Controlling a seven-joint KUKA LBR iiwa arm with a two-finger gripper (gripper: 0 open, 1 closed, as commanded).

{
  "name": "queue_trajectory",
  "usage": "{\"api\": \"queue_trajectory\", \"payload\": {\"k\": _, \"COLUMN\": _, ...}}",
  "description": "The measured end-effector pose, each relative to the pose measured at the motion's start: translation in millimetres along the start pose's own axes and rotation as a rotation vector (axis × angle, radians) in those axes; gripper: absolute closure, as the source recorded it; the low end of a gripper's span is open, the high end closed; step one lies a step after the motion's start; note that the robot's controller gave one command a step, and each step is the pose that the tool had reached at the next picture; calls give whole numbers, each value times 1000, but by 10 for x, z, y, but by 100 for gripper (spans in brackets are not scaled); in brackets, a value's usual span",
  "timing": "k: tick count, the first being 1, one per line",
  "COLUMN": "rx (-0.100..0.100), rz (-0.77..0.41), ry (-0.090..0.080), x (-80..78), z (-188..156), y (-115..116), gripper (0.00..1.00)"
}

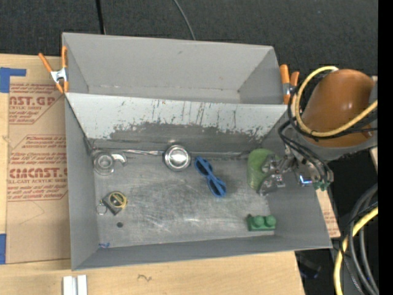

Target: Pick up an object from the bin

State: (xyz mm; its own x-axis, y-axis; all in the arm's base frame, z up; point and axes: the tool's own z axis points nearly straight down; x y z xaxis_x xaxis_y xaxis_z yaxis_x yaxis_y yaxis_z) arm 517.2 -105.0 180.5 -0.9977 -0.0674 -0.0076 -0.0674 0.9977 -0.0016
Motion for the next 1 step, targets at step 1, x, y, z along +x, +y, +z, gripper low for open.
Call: {"api": "queue_trajectory", "payload": {"k": 1, "rx": 1, "rz": 3, "ry": -1, "x": -70, "z": -596, "y": 7, "gripper": 100}}
